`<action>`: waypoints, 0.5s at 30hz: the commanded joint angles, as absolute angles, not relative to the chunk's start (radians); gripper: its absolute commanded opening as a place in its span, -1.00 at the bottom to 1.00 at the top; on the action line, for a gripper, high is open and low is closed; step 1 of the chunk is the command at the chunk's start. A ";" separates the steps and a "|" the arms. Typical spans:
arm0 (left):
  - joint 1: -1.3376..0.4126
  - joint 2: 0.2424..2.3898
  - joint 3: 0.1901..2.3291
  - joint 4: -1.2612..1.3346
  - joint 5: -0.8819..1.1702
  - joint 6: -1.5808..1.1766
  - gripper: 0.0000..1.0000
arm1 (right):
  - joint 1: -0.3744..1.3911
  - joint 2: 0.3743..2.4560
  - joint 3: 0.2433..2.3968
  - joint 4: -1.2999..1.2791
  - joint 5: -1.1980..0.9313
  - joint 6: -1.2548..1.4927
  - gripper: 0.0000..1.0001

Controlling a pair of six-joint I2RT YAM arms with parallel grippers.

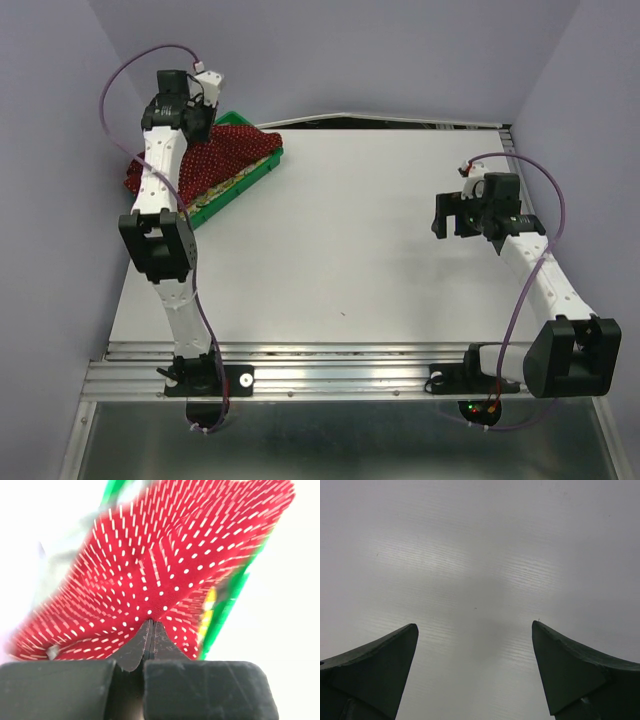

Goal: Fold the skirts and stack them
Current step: Grab the skirt from the pile, then move the skirt to the center of the board

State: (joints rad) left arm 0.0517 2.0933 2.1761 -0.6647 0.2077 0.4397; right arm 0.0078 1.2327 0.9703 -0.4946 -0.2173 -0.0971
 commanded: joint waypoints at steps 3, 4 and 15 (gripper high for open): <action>-0.067 1.852 2.237 -0.690 0.365 0.422 -1.00 | 0.012 1.216 1.037 -0.491 -0.219 -0.078 1.00; -0.083 1.841 2.232 -0.693 0.391 0.419 -1.00 | 0.012 1.216 1.043 -0.492 -0.218 -0.075 1.00; -0.400 1.750 1.991 -0.646 0.535 0.428 -1.00 | 0.003 1.269 1.126 -0.515 -0.219 -0.055 1.00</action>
